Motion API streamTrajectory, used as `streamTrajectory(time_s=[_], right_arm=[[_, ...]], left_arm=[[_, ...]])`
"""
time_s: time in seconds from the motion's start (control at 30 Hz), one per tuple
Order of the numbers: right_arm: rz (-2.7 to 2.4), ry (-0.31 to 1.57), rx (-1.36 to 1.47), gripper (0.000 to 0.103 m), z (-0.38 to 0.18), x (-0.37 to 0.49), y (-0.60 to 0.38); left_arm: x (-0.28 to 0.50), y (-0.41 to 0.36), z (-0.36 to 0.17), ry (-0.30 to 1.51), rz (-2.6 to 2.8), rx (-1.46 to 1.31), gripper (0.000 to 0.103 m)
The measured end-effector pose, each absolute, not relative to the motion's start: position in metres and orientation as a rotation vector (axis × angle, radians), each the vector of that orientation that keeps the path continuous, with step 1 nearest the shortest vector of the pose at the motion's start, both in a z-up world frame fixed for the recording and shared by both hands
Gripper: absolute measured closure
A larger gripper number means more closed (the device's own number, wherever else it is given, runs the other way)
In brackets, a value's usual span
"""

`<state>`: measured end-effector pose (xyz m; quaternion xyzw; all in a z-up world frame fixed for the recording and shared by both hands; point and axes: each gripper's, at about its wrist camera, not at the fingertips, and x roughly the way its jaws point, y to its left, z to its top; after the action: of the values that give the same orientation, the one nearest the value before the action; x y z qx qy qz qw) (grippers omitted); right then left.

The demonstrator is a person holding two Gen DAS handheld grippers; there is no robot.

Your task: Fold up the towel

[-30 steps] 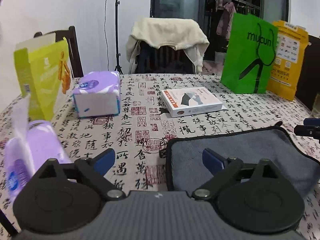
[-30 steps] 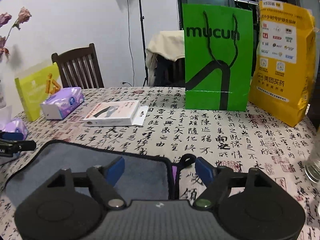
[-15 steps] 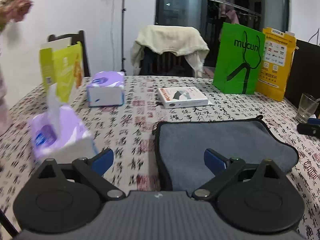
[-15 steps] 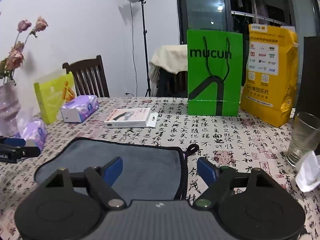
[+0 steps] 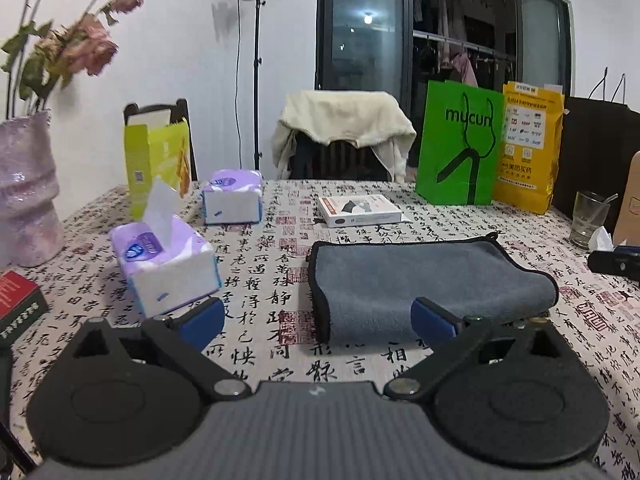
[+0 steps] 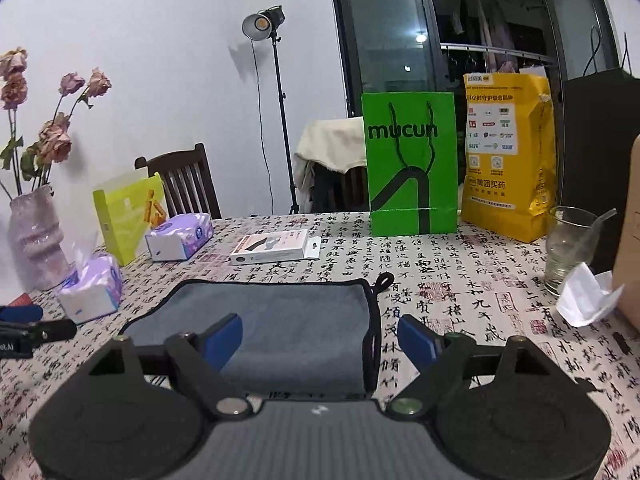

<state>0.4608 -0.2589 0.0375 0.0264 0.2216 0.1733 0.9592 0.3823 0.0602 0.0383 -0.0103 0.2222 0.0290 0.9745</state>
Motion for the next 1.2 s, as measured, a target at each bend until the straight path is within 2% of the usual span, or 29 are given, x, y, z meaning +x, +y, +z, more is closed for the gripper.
streamTrajectory(time_s=[0.37, 1.2], right_arm=[[0.369, 0.403, -0.029, 0.016, 0.032, 0.392, -0.248], [0.375, 0.366, -0.029, 0.014, 0.019, 0.256, -0.256]], left_arm=[[0.331, 0.046, 0.029, 0.409, 0.051, -0.020, 0.000], [0.209, 0.030, 0.027, 0.311, 0.020, -0.017, 0.000]])
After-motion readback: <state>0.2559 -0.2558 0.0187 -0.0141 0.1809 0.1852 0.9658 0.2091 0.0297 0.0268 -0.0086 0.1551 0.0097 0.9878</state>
